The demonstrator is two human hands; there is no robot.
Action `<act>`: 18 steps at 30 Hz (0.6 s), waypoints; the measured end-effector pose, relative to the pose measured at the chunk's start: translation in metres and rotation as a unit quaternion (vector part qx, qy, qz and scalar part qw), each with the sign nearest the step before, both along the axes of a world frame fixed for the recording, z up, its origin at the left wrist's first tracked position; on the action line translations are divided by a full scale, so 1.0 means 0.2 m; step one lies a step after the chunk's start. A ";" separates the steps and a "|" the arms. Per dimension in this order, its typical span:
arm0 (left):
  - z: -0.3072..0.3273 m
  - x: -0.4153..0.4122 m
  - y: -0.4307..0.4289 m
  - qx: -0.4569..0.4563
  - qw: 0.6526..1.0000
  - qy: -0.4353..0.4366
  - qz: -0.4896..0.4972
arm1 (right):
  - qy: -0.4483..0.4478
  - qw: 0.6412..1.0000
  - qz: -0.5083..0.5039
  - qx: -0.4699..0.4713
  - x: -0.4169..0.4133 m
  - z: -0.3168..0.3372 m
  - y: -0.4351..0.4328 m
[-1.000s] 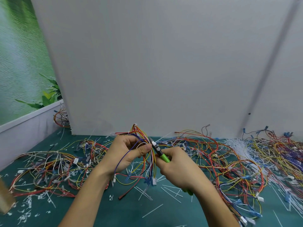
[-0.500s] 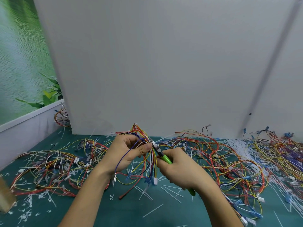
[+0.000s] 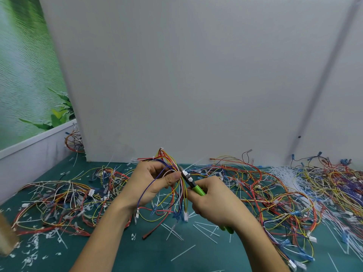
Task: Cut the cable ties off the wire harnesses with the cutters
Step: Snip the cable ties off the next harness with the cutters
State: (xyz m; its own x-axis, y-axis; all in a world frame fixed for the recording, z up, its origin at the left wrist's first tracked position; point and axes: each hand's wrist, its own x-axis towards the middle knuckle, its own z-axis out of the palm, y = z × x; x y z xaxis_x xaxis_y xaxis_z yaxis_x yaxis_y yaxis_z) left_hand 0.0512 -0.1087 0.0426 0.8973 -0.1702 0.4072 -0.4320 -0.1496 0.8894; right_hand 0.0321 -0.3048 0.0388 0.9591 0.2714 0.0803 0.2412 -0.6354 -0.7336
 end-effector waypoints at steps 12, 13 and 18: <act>0.00 0.01 0.01 -0.005 1.000 0.003 0.003 | -0.017 0.999 0.009 -0.027 -0.01 0.02 -0.01; 0.00 0.01 0.02 -0.003 1.000 0.001 0.002 | -0.018 1.000 0.003 -0.025 -0.01 0.02 -0.01; 0.00 0.01 0.03 -0.002 1.000 -0.002 -0.001 | 0.000 1.000 -0.005 0.002 -0.01 0.01 0.00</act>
State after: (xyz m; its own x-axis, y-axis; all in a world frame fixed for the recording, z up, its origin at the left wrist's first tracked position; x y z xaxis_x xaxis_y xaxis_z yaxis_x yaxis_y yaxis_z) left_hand 0.0532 -0.1034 0.0422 0.8948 -0.1713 0.4122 -0.4368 -0.1454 0.8877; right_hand 0.0299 -0.3054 0.0416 0.9617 0.2619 0.0813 0.2350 -0.6344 -0.7364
